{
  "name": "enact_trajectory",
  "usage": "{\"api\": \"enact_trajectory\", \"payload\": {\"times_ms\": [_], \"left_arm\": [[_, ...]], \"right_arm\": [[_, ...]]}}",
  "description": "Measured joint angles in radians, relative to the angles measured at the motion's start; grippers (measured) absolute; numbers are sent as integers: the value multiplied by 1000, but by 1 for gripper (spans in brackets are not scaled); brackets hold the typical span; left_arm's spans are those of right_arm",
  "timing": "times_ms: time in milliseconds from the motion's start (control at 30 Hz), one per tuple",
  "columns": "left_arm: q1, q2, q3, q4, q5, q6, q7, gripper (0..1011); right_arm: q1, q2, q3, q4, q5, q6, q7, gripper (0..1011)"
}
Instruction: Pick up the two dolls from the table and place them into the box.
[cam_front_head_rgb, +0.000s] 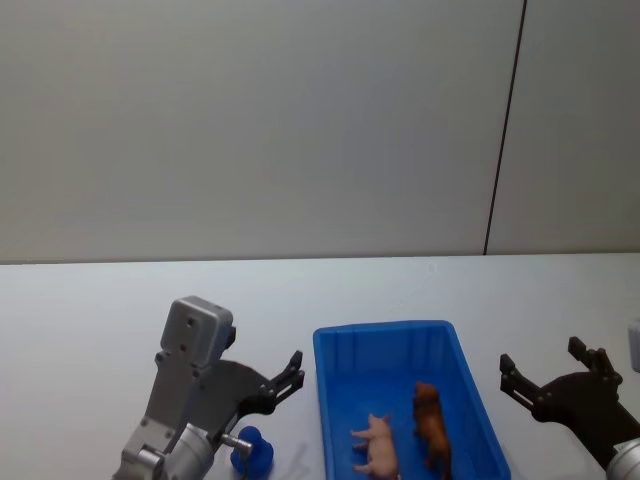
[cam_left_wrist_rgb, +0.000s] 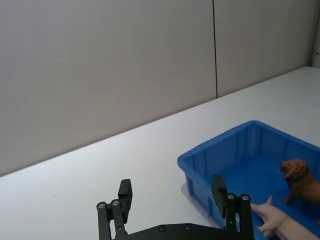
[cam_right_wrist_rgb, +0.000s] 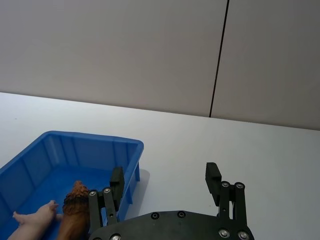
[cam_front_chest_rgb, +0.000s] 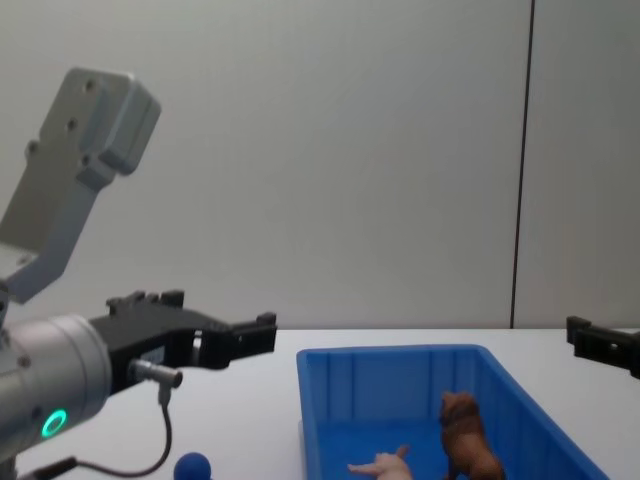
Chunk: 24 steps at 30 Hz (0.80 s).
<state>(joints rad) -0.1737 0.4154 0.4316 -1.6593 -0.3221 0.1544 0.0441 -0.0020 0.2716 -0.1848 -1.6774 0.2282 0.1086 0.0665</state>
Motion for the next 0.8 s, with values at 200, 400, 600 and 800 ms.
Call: {"api": "enact_trajectory", "payload": {"times_ms": [200,400,600,800], "left_arm": [[17,5,-4,11,-30,24,13,1001],[29,7,-6,29,-51,41,17,1001],[38,7,-8,50,-68,51,17,1001],[43,5,-10,69,-79,56,11,1001]], "right_arm": [[-1,1,1,0,1,-1,-1,1001],[-1,1,1,0,1,-1,-2,1001],[-2,2,2,0,2,-1,-3,1001],[-2,2,2,0,2,-1,-3,1001]]}}
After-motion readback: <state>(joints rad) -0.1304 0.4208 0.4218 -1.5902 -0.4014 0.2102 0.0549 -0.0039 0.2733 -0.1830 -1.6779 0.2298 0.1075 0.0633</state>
